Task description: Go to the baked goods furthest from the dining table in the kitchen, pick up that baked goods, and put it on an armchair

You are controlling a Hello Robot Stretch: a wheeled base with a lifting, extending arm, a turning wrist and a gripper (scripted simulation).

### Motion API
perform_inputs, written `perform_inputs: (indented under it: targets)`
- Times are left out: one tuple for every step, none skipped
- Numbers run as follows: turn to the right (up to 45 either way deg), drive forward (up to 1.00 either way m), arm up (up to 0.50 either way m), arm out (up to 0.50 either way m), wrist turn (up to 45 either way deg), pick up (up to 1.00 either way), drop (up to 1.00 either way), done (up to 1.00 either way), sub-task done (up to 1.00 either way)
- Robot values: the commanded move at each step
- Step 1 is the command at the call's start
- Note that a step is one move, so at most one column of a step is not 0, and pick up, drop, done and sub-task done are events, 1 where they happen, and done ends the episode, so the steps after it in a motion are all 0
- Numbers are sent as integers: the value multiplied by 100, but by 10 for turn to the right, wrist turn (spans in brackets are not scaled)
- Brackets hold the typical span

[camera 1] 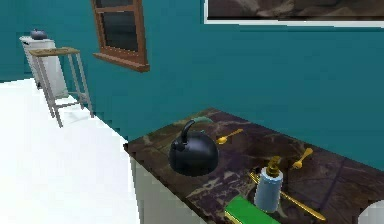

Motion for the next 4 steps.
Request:
perform_inputs:
  targets:
    - [0, 0, -4, 0, 0, 0, 0, 0, 0]
    - [0, 0, 0, 0, 0, 100, 0, 0, 0]
    - [0, 0, 4, 0, 0, 0, 0, 0, 0]
    - [0, 0, 0, 0, -450, 0, 0, 0, 0]
